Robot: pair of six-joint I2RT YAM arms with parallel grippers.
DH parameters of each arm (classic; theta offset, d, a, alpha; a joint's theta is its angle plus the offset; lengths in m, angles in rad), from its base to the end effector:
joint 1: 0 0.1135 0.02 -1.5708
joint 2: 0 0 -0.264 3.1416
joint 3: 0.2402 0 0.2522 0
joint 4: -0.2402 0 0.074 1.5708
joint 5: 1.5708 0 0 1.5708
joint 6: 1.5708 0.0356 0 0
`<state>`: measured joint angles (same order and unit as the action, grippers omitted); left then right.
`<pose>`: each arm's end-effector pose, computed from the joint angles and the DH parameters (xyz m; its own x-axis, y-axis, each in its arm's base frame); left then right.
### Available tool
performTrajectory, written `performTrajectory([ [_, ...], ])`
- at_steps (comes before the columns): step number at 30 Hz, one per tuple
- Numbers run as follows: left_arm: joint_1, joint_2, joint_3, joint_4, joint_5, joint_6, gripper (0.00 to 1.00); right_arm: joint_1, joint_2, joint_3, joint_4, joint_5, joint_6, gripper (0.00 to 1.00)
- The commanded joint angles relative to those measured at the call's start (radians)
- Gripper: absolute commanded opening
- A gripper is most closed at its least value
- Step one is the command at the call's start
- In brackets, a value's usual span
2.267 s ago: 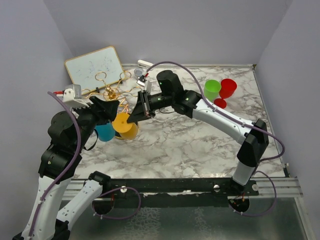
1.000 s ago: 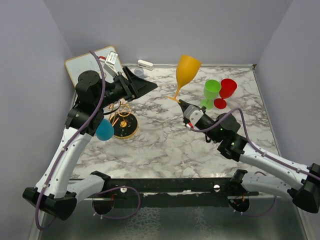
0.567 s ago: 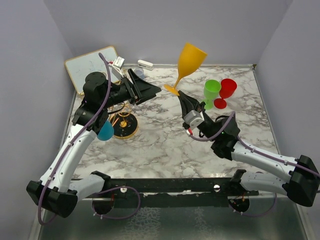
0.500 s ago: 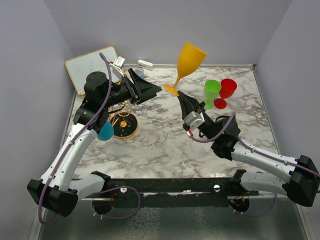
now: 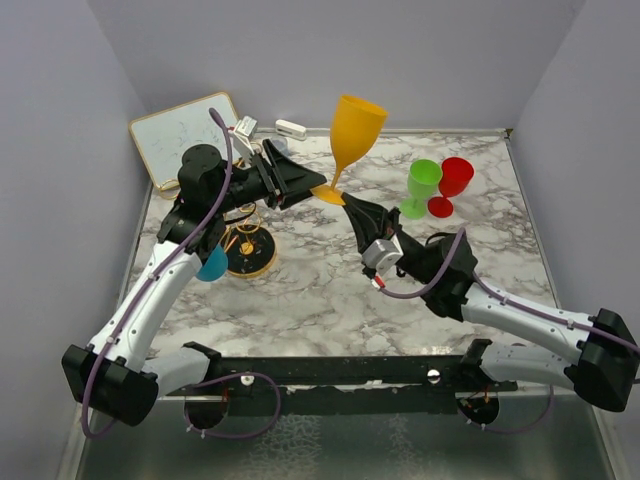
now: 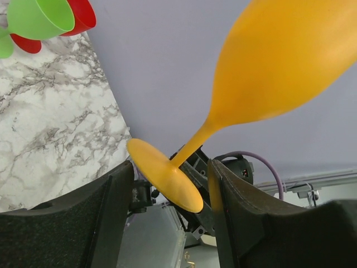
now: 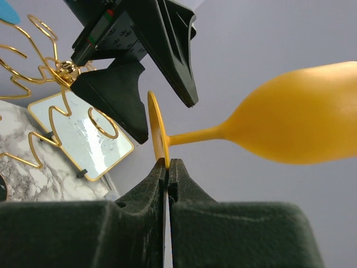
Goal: Take the wine glass off the wine glass rack
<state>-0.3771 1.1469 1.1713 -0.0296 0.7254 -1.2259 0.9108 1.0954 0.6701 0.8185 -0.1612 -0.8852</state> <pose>0.2288 -0.1160 0.4196 -0.8414 -0.4241 -0.3349 0.2972 0.1544 -0.9423 0.1475 0.1993 0.3436 0.8226 -0.1861 -0.5372 -0.3694 0.5433 -0.7539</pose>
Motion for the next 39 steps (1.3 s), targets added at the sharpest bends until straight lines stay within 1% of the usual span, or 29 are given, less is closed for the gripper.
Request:
performTrajectory([
  [1, 0.000, -0.014, -0.025, 0.104, 0.044, -0.047, 0.52, 0.014, 0.019, 0.027, 0.003, -0.020, -0.038, 0.01],
  [4, 0.001, -0.019, -0.037, 0.122, 0.049, -0.055, 0.45, 0.016, 0.029, 0.024, 0.009, -0.017, -0.048, 0.01],
  [8, 0.000, -0.015, -0.067, 0.184, 0.079, -0.097, 0.40, 0.030, 0.048, 0.033, 0.011, -0.004, -0.072, 0.01],
  [10, 0.000, -0.016, -0.076, 0.196, 0.085, -0.101, 0.35, 0.036, 0.057, 0.038, 0.009, 0.001, -0.080, 0.01],
  [11, 0.000, -0.017, -0.079, 0.196, 0.085, -0.099, 0.31, 0.040, 0.058, 0.040, 0.006, 0.002, -0.082, 0.01],
  [13, -0.001, -0.023, -0.082, 0.190, 0.084, -0.088, 0.16, 0.045, 0.058, 0.040, 0.002, 0.011, -0.074, 0.01],
  [14, -0.001, -0.029, -0.080, 0.177, 0.081, -0.077, 0.06, 0.046, 0.055, 0.039, 0.001, 0.016, -0.065, 0.01],
  [15, 0.000, -0.035, -0.074, 0.147, 0.071, -0.056, 0.00, 0.046, 0.049, 0.035, 0.000, 0.023, -0.052, 0.02],
  [17, -0.001, -0.053, -0.045, 0.060, 0.035, 0.010, 0.00, 0.046, 0.034, 0.026, -0.007, 0.041, -0.024, 0.07],
  [19, 0.000, -0.076, -0.003, -0.045, -0.030, 0.093, 0.00, 0.047, 0.012, 0.018, -0.028, 0.061, 0.015, 0.19],
  [21, -0.001, -0.108, 0.034, -0.132, -0.115, 0.165, 0.00, 0.047, -0.024, 0.003, -0.058, 0.074, 0.054, 0.26],
  [24, 0.000, -0.178, 0.072, -0.232, -0.265, 0.256, 0.00, 0.046, -0.083, -0.028, -0.109, 0.084, 0.117, 0.31],
  [29, 0.000, -0.335, 0.080, -0.322, -0.517, 0.382, 0.00, 0.046, -0.176, -0.055, -0.217, 0.154, 0.251, 0.36],
  [32, 0.000, -0.429, 0.070, -0.374, -0.659, 0.447, 0.00, 0.046, -0.192, -0.026, -0.281, 0.286, 0.403, 0.40],
  [34, 0.000, -0.482, 0.063, -0.412, -0.726, 0.495, 0.00, 0.046, -0.173, 0.052, -0.377, 0.457, 0.585, 0.42],
  [35, 0.000, -0.504, 0.060, -0.429, -0.749, 0.511, 0.00, 0.046, -0.151, 0.126, -0.484, 0.545, 0.690, 0.42],
  [36, 0.000, -0.525, 0.056, -0.443, -0.768, 0.528, 0.00, 0.045, -0.122, 0.208, -0.606, 0.594, 0.767, 0.38],
  [37, 0.000, -0.541, 0.050, -0.459, -0.783, 0.542, 0.00, 0.042, -0.083, 0.301, -0.733, 0.604, 0.824, 0.32],
  [39, 0.000, -0.566, 0.043, -0.489, -0.799, 0.560, 0.00, 0.037, 0.000, 0.479, -0.941, 0.570, 0.907, 0.21],
])
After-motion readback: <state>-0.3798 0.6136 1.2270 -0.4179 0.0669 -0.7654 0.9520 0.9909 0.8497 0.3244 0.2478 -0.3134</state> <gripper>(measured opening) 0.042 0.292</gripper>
